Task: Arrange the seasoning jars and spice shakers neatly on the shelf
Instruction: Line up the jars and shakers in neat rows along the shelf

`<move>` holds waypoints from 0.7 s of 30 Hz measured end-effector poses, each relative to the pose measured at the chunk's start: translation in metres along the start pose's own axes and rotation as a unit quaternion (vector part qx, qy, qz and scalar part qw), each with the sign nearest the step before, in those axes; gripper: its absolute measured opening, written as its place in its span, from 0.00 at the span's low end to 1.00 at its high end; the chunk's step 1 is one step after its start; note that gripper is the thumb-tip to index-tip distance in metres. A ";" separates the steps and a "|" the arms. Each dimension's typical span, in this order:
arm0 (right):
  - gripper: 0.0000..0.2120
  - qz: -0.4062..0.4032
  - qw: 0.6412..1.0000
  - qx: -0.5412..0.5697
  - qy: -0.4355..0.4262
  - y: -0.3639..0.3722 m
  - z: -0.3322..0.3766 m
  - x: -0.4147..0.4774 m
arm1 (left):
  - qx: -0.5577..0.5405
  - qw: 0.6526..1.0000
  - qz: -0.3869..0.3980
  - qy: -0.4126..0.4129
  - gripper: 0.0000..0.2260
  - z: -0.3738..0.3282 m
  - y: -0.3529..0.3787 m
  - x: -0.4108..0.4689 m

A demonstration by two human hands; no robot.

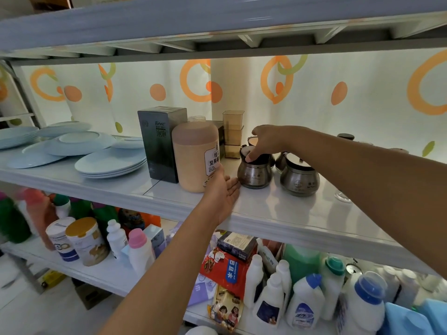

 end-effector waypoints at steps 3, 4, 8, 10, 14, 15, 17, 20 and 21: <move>0.44 -0.013 1.000 0.024 -0.012 0.000 -0.001 -0.010 | 0.003 1.000 -0.021 0.012 0.29 0.001 0.002 -0.006; 0.45 -0.026 0.999 0.031 -0.019 -0.002 -0.003 -0.015 | 0.002 0.999 -0.039 0.024 0.27 0.003 0.003 -0.010; 0.41 -0.083 0.996 0.027 -0.004 -0.020 -0.024 -0.034 | 0.011 0.993 -0.065 0.095 0.16 0.021 0.016 -0.026; 0.39 -0.082 0.996 0.026 0.034 -0.029 -0.035 -0.046 | 0.040 0.994 -0.032 0.098 0.14 0.031 0.030 -0.032; 0.37 -0.066 0.994 0.004 0.085 -0.031 -0.056 -0.060 | 0.085 0.994 0.000 0.068 0.19 0.040 0.060 -0.029; 0.37 -0.058 0.994 -0.001 0.093 -0.030 -0.059 -0.062 | 0.095 0.994 0.001 0.062 0.19 0.042 0.064 -0.026; 0.37 -0.044 0.994 -0.005 0.104 -0.027 -0.063 -0.064 | 0.115 0.992 0.005 0.052 0.19 0.046 0.068 -0.020; 0.36 -0.017 0.993 0.017 0.116 -0.026 -0.067 -0.067 | 0.126 0.991 0.011 0.039 0.20 0.050 0.068 -0.017; 0.35 -0.002 0.992 0.027 0.124 -0.025 -0.067 -0.068 | 0.124 0.992 0.012 0.033 0.20 0.049 0.067 -0.017</move>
Point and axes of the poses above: each hand's wrist, its own x-axis towards the middle knuckle, its own y-axis out of the palm, z = x × y, the point moved 1 cm from there along x, towards the middle knuckle, and after that the axes turned 12 degrees about -y, right-handed, at the moved point
